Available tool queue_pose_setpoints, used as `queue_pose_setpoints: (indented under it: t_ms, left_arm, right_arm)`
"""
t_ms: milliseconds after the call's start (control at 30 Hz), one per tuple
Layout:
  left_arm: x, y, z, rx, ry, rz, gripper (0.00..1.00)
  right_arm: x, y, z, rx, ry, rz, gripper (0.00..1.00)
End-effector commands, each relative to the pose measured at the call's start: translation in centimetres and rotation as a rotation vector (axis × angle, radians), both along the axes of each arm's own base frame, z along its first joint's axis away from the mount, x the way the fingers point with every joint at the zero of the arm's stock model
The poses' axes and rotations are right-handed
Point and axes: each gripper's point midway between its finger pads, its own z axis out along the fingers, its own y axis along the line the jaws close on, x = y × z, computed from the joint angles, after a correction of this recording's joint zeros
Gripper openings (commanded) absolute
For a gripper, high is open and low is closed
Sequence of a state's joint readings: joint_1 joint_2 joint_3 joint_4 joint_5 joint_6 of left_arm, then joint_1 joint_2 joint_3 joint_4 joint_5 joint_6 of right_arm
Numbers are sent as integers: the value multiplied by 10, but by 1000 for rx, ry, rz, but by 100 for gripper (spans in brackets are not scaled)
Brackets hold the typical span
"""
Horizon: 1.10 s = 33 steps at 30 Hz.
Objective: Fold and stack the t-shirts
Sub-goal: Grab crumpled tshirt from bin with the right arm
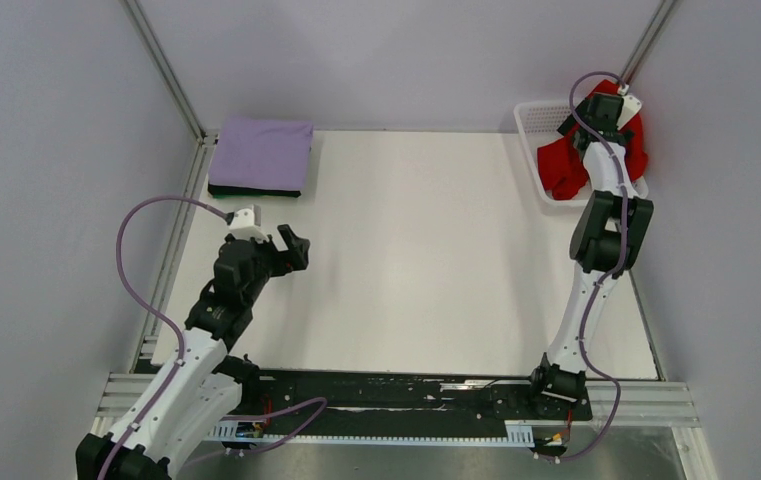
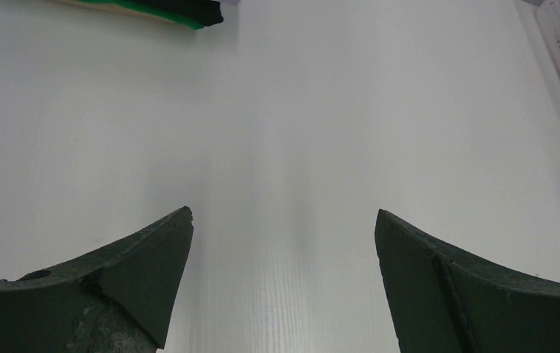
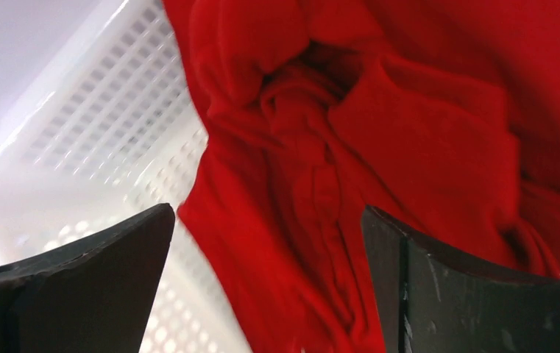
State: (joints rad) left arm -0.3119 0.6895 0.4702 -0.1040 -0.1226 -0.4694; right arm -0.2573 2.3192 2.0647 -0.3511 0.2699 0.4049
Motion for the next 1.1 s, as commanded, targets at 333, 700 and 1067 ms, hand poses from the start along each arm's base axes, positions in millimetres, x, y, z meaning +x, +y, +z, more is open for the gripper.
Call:
queue_pose_setpoints:
  t_ms: [333,700,1067]
  left_arm:
    - [34,-2,30,6,-102,32,100]
    - [33,-4,26,-4,-81,31,100]
    - [4,-7,33,-44,-73,-22,100]
  right_arm:
    - [78,-85,-7,-241,-336,-89,74]
    - [48,-53,88,-211,-447,46,0]
    - [-26,86,264,-173,-661,415,0]
